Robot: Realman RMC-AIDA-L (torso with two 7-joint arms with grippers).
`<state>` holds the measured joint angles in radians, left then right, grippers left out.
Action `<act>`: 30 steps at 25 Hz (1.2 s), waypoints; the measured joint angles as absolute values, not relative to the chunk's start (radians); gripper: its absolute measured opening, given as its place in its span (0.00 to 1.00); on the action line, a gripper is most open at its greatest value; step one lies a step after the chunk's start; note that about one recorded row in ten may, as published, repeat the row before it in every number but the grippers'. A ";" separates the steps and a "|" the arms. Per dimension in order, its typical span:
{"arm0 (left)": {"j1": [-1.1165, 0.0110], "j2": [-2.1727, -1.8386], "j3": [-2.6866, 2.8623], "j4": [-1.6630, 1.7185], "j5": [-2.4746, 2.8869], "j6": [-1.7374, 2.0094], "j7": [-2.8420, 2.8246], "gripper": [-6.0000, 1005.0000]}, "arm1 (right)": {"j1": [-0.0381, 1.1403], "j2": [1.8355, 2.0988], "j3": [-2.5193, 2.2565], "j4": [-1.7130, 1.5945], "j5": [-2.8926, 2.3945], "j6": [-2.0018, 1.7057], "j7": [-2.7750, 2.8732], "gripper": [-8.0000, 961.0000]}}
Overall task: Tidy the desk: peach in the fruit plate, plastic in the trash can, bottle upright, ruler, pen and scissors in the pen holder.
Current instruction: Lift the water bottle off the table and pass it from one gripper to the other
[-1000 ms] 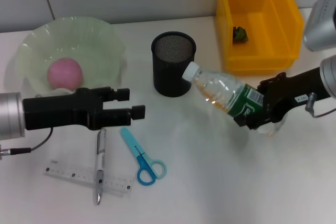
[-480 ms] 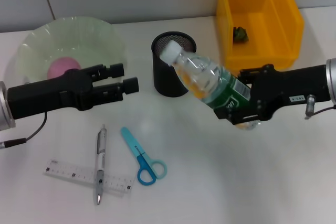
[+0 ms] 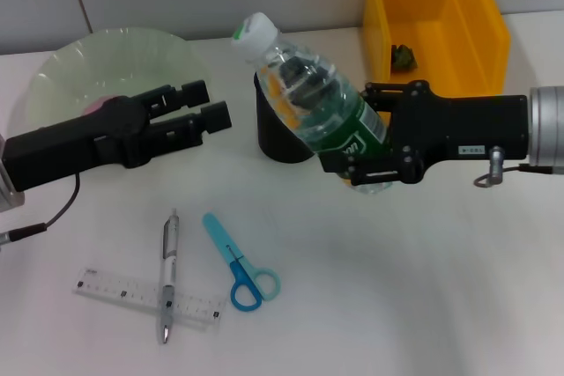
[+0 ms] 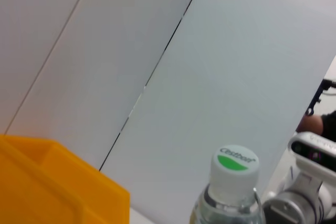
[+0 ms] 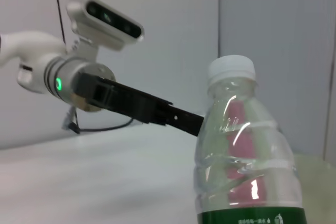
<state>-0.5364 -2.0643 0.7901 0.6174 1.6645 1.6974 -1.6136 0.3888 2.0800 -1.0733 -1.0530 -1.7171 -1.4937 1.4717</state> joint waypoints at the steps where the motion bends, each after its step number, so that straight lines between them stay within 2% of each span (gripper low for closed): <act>1: -0.536 -2.064 0.790 0.617 1.664 1.697 -1.614 0.81 | 0.389 2.080 -1.073 -1.053 -1.717 -1.494 1.472 0.81; 30: -0.557 -2.070 0.796 0.434 1.470 1.781 -1.452 0.81 | 0.422 2.083 -1.179 -0.906 -1.554 -1.508 1.388 0.82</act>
